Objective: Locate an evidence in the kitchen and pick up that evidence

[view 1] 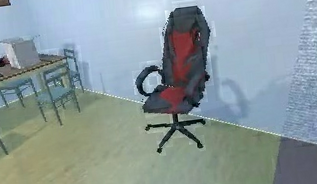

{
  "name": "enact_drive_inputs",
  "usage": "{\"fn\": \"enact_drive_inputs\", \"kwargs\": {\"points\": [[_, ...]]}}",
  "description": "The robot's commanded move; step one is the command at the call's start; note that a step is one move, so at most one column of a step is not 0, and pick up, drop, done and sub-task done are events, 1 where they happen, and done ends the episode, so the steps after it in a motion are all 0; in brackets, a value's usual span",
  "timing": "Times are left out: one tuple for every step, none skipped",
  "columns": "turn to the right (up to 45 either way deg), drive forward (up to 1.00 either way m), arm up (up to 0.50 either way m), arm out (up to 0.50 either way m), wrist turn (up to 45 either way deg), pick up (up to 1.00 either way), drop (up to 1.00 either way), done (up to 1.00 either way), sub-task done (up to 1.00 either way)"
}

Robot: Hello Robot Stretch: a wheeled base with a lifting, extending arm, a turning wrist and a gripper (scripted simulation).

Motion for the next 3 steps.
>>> {"fn": "enact_drive_inputs", "kwargs": {"points": [[-3.0, 0.0, 0.0, 0.0, 0.0, 0.0, 0.0, 0.0, 0.0], [45.0, 0.0, 0.0, 0.0, 0.0, 0.0, 0.0, 0.0, 0.0], [21.0, 0.0, 0.0, 0.0, 0.0, 0.0, 0.0, 0.0, 0.0]]}}
